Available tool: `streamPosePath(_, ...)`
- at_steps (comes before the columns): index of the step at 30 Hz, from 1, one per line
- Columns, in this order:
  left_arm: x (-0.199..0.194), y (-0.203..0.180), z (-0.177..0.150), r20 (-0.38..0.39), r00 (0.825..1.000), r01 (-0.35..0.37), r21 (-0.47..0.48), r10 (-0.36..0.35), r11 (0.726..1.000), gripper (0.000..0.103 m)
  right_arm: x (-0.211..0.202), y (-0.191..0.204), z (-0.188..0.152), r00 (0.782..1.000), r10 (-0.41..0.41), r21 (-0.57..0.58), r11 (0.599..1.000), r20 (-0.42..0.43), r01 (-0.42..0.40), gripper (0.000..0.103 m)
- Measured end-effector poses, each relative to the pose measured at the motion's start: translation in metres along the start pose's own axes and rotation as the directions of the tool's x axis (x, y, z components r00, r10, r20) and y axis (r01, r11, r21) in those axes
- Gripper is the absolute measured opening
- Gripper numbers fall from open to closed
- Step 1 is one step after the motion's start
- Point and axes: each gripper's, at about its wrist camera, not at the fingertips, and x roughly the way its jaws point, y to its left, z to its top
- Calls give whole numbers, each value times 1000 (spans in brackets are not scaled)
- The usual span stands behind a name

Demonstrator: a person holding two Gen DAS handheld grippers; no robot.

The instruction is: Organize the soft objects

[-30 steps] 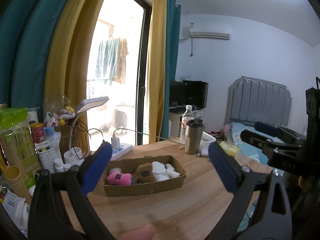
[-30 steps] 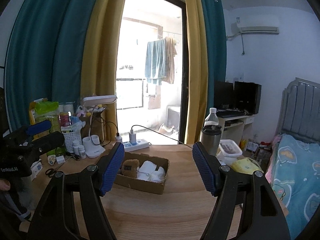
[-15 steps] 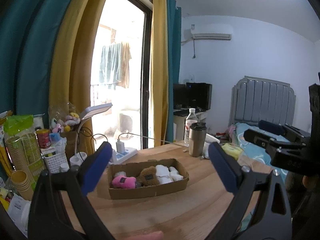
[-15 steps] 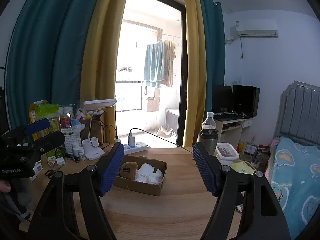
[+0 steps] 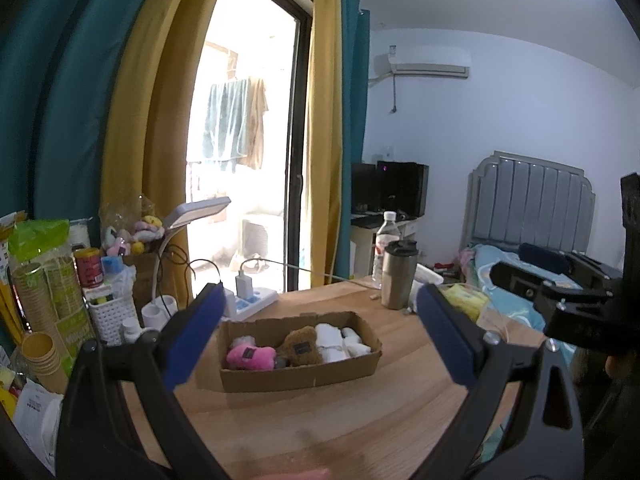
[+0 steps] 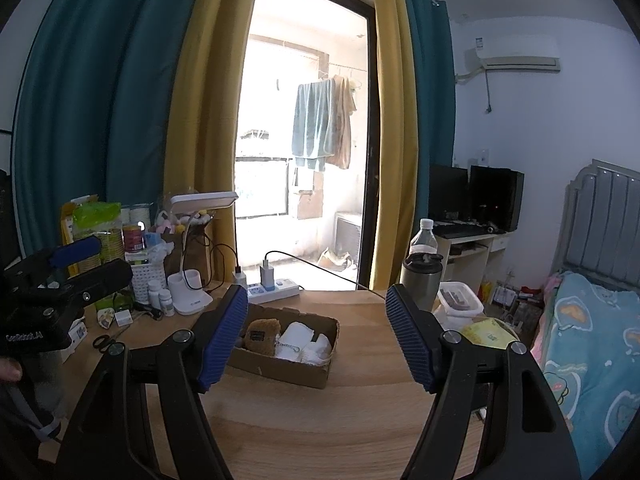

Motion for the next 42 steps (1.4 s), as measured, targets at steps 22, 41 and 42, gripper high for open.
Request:
streamPosePath(22, 0, 1, -5, -4, 1000, -7, 8, 7, 1000, 98, 5, 3, 0, 1000, 17, -7, 1000, -10, -17, 76)
streamPosePath(41, 2, 0, -8, -18, 1000, 5, 6, -4, 1000, 98, 10, 3, -7, 1000, 18, -1, 1000, -18, -18, 77)
streamPosePath(42, 2, 0, -8, -19, 1000, 4, 5, -4, 1000, 98, 10, 3, -7, 1000, 18, -1, 1000, -18, -18, 77)
